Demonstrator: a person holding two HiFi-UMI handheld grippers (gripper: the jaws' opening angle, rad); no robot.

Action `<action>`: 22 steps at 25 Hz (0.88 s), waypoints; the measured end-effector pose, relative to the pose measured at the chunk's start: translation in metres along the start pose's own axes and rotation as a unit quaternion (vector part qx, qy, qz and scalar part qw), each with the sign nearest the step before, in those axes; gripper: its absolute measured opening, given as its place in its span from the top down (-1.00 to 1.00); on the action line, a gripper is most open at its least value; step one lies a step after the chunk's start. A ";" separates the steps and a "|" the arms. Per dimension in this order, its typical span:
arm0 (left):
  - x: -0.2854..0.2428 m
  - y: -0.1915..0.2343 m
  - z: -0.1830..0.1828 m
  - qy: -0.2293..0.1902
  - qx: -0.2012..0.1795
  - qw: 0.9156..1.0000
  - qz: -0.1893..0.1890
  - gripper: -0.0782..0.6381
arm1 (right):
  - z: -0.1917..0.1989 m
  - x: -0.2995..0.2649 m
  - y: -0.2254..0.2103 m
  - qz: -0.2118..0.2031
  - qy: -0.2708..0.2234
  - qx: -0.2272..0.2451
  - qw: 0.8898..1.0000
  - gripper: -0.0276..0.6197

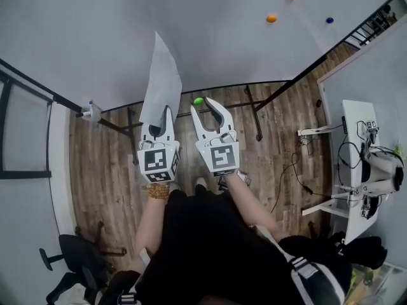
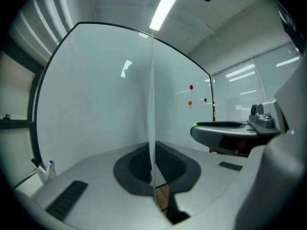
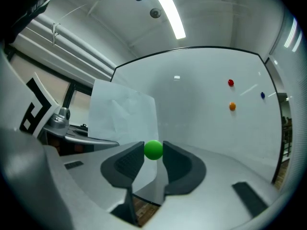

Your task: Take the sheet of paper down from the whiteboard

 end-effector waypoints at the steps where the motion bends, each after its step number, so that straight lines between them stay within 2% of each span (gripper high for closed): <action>1: 0.002 0.003 -0.002 -0.002 -0.002 1.000 -0.001 0.76 | -0.001 -0.001 0.003 0.000 0.001 -0.001 1.000 0.55; 8: 0.015 0.023 -0.008 -0.015 0.003 1.000 0.002 0.76 | -0.004 -0.008 0.035 -0.006 0.001 0.007 1.000 0.55; 14: 0.021 0.029 -0.012 -0.021 0.007 1.000 0.007 0.76 | -0.006 -0.007 0.045 0.000 0.011 0.005 1.000 0.55; 22: 0.029 0.031 -0.015 -0.030 0.007 1.000 0.008 0.76 | -0.015 -0.005 0.054 -0.004 -0.004 0.015 1.000 0.55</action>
Point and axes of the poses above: the fingertips, and each gripper's own axes: x backward along the fingers, y to its left, z out of its underside, the point moved 4 cm from there along x, backward along the fingers, and after that the axes turned 8 degrees about -y, right-handed, at the moved point
